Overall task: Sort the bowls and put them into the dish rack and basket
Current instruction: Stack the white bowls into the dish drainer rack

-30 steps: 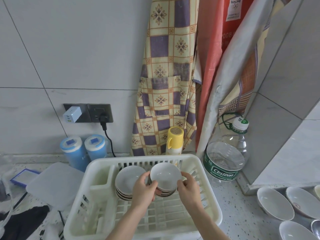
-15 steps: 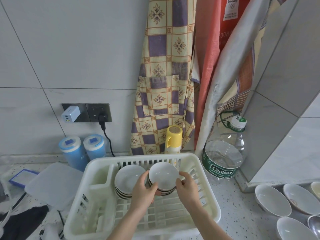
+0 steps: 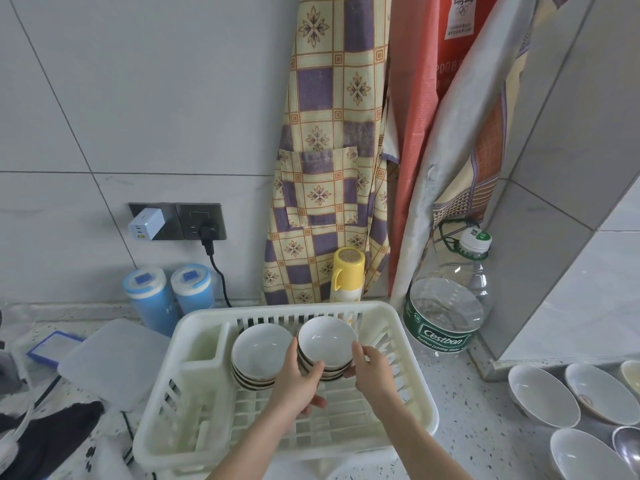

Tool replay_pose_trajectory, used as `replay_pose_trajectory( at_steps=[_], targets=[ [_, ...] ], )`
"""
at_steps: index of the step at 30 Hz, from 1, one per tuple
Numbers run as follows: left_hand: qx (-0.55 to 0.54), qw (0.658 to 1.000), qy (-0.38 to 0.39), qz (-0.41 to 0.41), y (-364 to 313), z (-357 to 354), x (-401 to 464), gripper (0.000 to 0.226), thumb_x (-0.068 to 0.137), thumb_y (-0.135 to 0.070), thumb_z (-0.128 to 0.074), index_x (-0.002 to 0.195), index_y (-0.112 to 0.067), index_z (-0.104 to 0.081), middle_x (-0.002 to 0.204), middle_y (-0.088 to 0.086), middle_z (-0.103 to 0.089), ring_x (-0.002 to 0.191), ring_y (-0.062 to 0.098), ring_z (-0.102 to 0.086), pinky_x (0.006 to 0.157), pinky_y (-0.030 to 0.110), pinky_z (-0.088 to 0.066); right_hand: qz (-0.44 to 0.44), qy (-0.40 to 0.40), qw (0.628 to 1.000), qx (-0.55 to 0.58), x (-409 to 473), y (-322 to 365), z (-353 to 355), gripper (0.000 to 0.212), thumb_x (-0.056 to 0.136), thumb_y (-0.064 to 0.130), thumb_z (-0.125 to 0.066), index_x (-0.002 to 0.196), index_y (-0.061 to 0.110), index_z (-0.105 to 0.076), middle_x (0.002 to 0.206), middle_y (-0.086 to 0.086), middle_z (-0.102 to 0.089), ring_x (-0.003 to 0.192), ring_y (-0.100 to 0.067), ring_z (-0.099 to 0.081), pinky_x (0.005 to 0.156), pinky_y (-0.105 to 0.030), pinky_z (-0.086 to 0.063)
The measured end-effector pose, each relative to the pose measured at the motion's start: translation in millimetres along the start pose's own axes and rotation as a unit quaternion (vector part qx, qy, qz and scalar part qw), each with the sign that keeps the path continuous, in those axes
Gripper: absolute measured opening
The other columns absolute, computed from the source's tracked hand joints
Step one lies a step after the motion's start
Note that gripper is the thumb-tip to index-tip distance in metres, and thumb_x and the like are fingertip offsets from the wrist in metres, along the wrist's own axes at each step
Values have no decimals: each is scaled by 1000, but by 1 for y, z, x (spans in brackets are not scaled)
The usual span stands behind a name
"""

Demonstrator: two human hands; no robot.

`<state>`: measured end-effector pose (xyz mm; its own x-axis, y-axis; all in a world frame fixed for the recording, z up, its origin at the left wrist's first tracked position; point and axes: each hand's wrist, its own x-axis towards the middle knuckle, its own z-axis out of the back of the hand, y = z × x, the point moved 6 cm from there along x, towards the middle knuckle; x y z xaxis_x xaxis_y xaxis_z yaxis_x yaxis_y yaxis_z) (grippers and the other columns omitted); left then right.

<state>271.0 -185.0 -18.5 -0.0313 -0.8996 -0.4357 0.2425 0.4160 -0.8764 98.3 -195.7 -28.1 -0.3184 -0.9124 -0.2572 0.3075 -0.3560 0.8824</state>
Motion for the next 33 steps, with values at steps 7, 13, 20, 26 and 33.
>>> replay_pose_trajectory(
  at_steps=[7,13,20,26,33],
  targets=[
    [13,1000,-2,9,-3,-3,0,76,98,-25,-54,152,-48,-5,107,7,-64,51,14,-71,39,22,-42,-8,8,1000,9,-3,2,-1,40,100,44,-42,115,12,-61,75,-2,-73,52,-3,-53,62,-27,-44],
    [36,999,-36,-6,-10,13,-19,72,98,-32,-54,154,-40,-10,91,9,-72,45,13,-64,37,21,-38,24,-16,999,41,-26,21,23,29,99,42,-43,116,22,-57,74,4,-72,54,-3,-51,58,-27,-41],
    [-29,997,-38,-62,-27,7,-67,12,99,-28,-53,109,-22,-57,66,0,-72,39,10,-43,35,20,-28,87,-58,975,195,-84,17,89,18,99,23,-50,108,25,-65,68,-1,-72,44,0,-47,48,-18,-40],
    [-25,993,82,-83,-25,-60,-118,15,99,-26,-55,98,-13,-62,61,-1,-65,39,11,-40,36,20,-25,56,-129,965,220,-124,-35,152,19,97,19,-52,101,26,-69,69,-3,-72,44,-4,-39,45,-18,-38],
    [11,989,148,-12,12,-182,-152,19,98,-25,-52,101,-10,-63,64,1,-67,40,12,-42,39,21,-27,13,-160,967,200,-141,-96,235,19,96,16,-53,96,19,-72,66,1,-71,55,-12,-48,53,-24,-37]
  ],
)
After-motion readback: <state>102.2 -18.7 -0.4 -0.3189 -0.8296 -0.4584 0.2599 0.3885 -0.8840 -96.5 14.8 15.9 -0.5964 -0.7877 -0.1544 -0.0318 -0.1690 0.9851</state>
